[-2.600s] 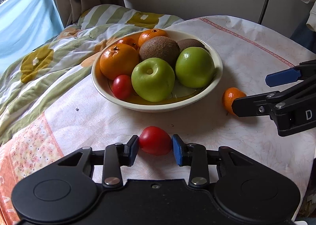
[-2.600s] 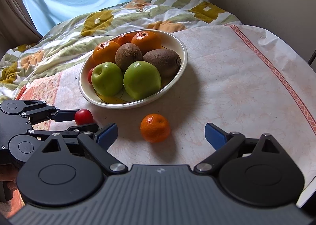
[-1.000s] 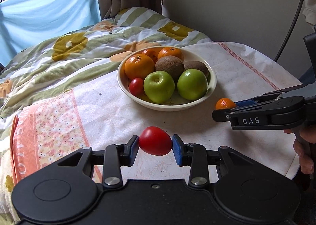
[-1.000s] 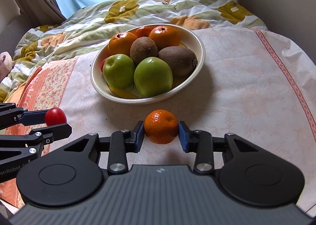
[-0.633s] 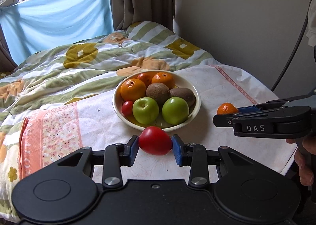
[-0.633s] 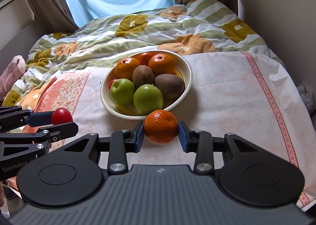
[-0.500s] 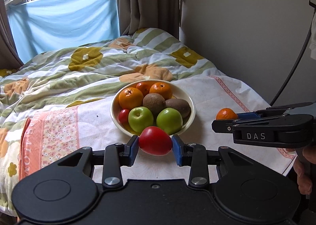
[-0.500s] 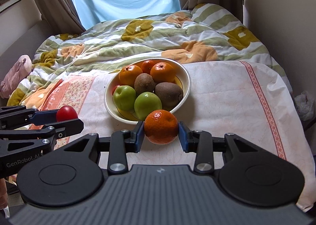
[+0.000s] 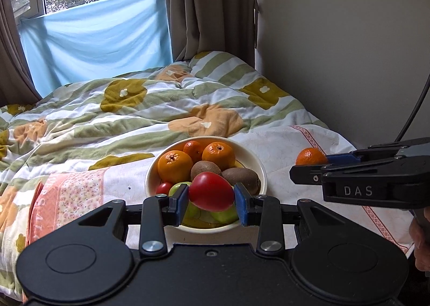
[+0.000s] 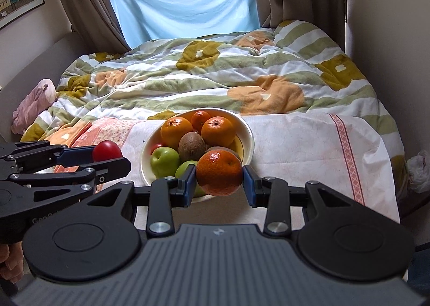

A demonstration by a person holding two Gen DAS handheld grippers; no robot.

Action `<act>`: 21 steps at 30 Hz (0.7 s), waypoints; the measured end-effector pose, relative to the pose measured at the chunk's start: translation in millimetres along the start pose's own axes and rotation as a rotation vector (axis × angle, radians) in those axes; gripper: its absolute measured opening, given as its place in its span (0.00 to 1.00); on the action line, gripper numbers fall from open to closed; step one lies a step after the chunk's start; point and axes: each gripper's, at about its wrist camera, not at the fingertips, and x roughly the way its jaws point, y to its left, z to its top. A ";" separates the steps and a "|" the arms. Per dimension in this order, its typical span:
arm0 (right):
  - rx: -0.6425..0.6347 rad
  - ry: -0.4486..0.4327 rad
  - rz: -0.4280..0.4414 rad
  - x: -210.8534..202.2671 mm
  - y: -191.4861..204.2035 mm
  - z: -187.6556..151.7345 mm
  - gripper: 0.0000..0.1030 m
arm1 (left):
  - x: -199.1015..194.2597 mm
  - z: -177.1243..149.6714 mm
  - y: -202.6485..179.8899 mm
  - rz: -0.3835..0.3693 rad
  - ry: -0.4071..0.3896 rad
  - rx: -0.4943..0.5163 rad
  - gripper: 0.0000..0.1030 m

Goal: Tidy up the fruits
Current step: 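Carry tomato and mandarin over the bowl and open the left tool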

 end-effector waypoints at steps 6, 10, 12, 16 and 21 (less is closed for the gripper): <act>0.023 0.048 -0.020 38.0 -10.0 15.5 0.50 | 44.3 -2.7 6.3 0.014 0.053 0.030 0.39; 0.032 0.074 -0.023 62.2 -14.6 24.6 0.50 | 70.2 -5.9 12.3 -0.002 0.099 0.031 0.39; 0.033 0.086 -0.025 74.4 -16.3 28.6 0.50 | 80.3 -7.3 10.3 0.006 0.116 0.056 0.39; 0.036 0.109 -0.023 90.8 -18.7 31.1 0.50 | 91.2 -9.3 8.9 0.005 0.138 0.076 0.40; 0.043 0.120 -0.022 99.2 -20.7 32.2 0.50 | 84.2 -9.0 7.7 -0.008 0.093 0.080 0.91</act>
